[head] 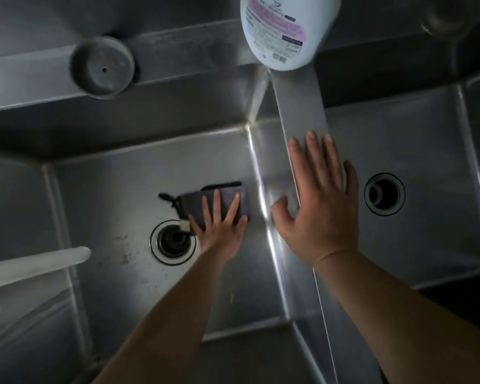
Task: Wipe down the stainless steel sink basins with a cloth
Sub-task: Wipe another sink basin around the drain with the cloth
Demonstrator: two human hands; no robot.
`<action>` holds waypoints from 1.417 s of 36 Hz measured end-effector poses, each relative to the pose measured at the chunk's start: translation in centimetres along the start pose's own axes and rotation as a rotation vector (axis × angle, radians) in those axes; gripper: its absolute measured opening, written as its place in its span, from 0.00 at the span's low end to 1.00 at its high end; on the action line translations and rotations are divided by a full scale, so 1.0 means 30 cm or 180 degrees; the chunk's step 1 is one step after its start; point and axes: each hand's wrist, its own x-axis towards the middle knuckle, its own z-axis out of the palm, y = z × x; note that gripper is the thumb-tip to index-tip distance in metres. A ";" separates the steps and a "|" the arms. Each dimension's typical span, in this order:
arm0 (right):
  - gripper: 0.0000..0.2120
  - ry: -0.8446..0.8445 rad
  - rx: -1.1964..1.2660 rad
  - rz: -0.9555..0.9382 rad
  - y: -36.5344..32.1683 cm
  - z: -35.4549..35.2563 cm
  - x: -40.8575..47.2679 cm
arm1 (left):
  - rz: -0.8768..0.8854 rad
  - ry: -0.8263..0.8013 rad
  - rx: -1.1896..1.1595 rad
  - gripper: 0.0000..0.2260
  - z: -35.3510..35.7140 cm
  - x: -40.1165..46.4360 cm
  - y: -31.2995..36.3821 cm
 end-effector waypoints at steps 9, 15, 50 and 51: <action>0.39 0.0067 0.0052 0.0001 -0.002 0.000 -0.003 | -0.1358 0.0734 -0.0729 0.26 -0.185 0.267 -0.042; 0.39 0.0033 0.0035 -0.0002 -0.001 0.000 -0.007 | -0.1617 0.0860 -0.1016 0.29 -0.237 0.412 0.060; 0.34 0.0055 -0.0216 -0.0518 0.001 0.011 -0.182 | 0.0369 -0.1739 0.0391 0.30 0.214 -0.516 0.104; 0.35 -0.0008 -0.0175 -0.0669 0.006 0.017 -0.255 | 0.0437 -0.1960 0.0498 0.31 0.220 -0.559 0.096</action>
